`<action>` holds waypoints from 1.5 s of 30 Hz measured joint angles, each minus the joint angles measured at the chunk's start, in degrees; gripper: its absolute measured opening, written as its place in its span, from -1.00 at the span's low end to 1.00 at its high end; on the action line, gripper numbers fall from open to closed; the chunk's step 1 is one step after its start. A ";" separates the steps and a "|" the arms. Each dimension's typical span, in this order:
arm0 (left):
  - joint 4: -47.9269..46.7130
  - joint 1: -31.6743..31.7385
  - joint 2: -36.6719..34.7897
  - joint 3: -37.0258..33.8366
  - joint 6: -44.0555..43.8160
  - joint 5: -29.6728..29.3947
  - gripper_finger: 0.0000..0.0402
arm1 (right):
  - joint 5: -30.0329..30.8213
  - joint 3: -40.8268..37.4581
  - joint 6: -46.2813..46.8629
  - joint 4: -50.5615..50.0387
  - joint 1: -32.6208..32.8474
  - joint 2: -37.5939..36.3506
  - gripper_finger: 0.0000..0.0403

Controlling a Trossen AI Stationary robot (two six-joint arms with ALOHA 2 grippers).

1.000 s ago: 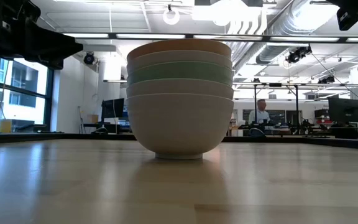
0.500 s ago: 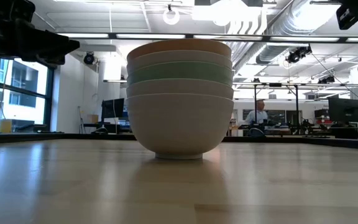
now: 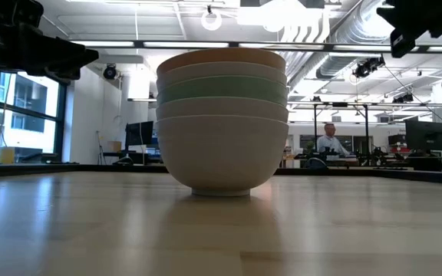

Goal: Nest bowls inside each other
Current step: Return to Home Position

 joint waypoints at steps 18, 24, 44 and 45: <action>0.07 0.00 0.02 0.00 0.00 0.00 -0.22 | -5.13 -16.64 -5.57 35.49 1.04 -0.02 -0.54; 0.07 0.00 0.00 0.00 0.00 0.00 -0.22 | -2.64 -16.64 -7.37 37.89 5.68 -0.04 -0.55; 0.07 0.00 0.00 0.00 0.00 0.00 -0.22 | 9.11 -16.66 -9.45 23.86 12.48 -0.02 -0.55; 0.07 0.00 0.01 0.00 0.00 0.00 -0.22 | 9.85 -16.66 -9.42 23.18 12.48 -0.02 -0.55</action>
